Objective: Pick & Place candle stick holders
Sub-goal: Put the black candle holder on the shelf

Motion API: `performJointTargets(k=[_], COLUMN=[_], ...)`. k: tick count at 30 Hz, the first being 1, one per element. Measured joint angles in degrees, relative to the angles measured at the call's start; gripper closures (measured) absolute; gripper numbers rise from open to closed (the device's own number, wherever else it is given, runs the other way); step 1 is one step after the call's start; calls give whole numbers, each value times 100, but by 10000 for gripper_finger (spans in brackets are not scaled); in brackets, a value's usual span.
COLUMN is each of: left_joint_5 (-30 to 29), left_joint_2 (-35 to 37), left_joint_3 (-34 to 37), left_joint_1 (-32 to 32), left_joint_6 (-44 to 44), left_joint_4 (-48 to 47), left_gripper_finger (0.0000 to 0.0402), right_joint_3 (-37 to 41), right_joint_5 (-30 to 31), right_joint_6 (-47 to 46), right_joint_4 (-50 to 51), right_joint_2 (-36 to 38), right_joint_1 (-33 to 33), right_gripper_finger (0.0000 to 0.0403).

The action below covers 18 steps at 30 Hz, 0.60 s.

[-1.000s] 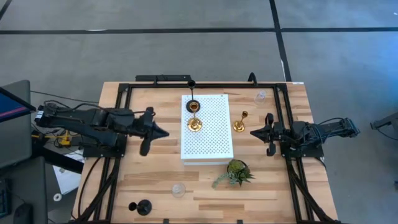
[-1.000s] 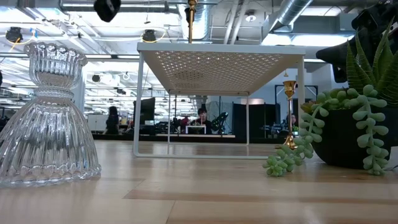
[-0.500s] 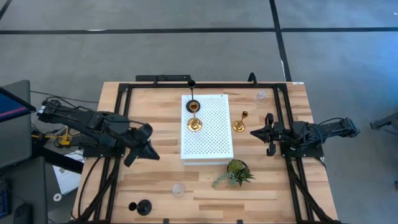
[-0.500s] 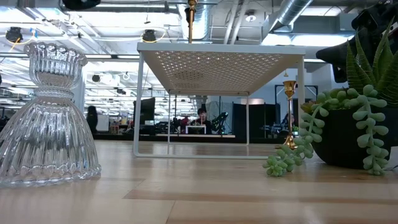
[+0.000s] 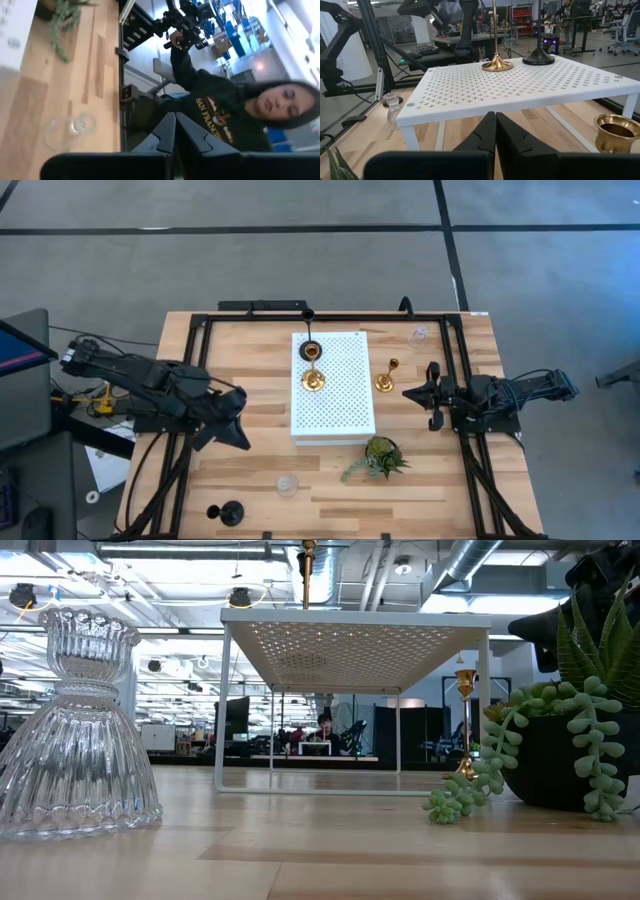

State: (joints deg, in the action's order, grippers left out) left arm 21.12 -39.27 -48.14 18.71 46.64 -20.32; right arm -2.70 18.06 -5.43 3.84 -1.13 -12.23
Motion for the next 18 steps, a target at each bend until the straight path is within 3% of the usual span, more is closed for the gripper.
performJointTargets(k=[7, 18], left_joint_5=[-1, -282], left_joint_2=[-343, -1068], left_joint_3=[0, 0], left_joint_1=[388, 1642], left_joint_6=[398, 707], left_joint_4=[17, 12], left_gripper_finger=[397, 398], right_joint_3=[0, 0], right_joint_5=[2, 2], right_joint_6=[-2, -20], right_joint_4=[-2, -1], right_joint_2=[0, 1], right_joint_1=[0, 1], right_gripper_finger=[402, 402])
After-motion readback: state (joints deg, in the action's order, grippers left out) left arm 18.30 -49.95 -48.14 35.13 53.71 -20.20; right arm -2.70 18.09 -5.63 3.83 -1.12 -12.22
